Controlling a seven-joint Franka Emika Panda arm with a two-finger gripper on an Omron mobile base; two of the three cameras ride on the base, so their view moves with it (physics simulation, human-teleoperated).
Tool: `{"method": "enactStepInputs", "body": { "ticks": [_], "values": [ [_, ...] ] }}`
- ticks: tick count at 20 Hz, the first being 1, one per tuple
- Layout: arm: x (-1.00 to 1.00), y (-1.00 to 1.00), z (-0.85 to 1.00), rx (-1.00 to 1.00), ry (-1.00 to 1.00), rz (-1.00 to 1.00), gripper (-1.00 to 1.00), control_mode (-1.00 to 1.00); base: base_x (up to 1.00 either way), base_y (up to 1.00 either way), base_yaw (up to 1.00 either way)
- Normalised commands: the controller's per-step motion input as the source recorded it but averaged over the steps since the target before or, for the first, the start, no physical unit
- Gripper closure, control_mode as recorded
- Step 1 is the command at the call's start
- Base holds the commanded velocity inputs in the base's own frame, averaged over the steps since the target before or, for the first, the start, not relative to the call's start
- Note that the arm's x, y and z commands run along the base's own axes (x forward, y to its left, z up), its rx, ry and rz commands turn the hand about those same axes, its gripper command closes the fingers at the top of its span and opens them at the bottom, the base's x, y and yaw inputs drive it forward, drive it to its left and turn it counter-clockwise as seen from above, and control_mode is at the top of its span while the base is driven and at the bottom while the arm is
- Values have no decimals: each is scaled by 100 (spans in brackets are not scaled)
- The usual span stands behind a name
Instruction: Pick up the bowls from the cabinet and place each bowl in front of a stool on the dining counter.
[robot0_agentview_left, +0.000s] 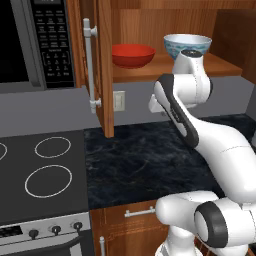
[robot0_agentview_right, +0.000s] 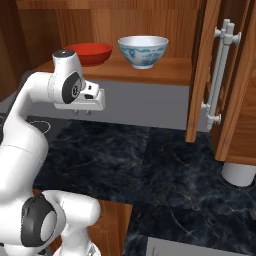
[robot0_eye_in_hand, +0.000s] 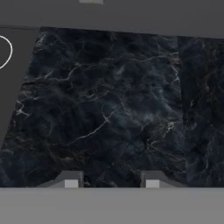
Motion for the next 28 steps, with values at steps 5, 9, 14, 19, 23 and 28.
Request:
{"method": "enactStepInputs", "body": {
  "ticks": [5,9,14,19,23,28],
  "values": [
    [-24,0,0,0,-9,0,-100,-100,0,0,0],
    [-26,1,15,0,-24,-6,-100,-100,0,0,0],
    [-3,8,20,3,-20,-10,-100,-100,0,0,0],
    [0,0,0,19,-18,-9,-100,-100,0,0,0],
    [0,1,6,22,-16,-10,-100,-100,0,0,0],
    [0,0,50,19,-3,-4,-100,-100,0,0,0]
  ]
}}
